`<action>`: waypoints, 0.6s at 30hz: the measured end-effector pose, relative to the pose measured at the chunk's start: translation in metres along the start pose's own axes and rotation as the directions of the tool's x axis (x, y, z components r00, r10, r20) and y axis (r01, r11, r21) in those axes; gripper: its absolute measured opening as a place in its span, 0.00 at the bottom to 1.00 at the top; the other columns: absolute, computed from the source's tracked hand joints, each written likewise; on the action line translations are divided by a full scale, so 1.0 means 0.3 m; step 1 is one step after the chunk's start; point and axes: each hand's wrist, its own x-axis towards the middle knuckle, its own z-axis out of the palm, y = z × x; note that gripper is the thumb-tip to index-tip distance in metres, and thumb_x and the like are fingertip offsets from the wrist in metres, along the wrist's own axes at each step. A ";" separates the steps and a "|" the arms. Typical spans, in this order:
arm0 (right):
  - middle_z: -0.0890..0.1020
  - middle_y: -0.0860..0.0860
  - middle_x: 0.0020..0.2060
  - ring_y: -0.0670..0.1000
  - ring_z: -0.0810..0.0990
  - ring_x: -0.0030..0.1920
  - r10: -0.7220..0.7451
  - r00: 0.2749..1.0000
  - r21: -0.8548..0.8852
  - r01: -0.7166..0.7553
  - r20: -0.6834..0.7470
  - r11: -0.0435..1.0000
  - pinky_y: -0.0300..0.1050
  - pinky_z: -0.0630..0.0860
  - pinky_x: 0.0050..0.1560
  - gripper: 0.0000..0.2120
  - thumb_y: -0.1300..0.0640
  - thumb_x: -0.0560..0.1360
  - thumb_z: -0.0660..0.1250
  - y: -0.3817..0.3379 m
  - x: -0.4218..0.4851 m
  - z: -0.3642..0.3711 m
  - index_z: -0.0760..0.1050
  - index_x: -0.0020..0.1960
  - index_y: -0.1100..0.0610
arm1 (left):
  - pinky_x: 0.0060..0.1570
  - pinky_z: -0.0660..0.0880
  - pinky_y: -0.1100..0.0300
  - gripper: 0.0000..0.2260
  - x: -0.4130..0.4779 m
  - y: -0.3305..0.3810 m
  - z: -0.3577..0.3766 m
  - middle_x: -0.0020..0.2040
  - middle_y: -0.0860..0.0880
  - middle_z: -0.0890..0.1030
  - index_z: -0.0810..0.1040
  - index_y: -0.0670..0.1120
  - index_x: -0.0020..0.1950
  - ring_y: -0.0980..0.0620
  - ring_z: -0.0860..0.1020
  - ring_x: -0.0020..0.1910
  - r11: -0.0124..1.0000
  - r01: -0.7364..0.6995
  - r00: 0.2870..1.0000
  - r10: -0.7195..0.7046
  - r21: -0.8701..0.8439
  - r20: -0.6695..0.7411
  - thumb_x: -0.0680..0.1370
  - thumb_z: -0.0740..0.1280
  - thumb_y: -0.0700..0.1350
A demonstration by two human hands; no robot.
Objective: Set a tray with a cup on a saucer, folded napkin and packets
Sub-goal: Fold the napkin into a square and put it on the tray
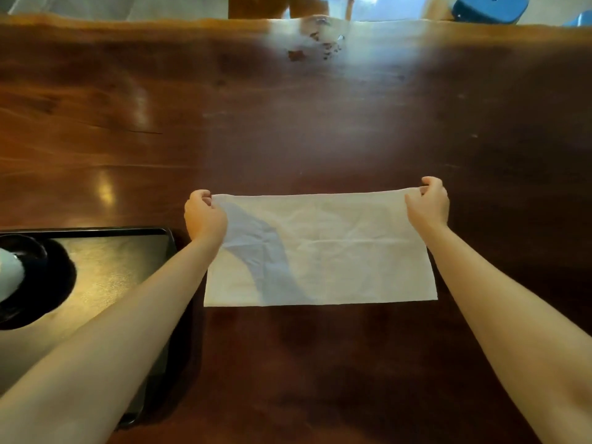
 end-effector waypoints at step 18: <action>0.50 0.47 0.77 0.54 0.44 0.77 -0.523 0.751 -0.454 0.661 0.404 0.598 0.59 0.38 0.73 0.27 0.42 0.78 0.44 -0.044 -0.281 0.429 0.46 0.76 0.46 | 0.73 0.40 0.44 0.25 -0.149 -0.130 0.217 0.78 0.52 0.48 0.47 0.53 0.76 0.51 0.44 0.76 0.535 -0.625 0.778 0.482 0.568 0.403 0.79 0.44 0.58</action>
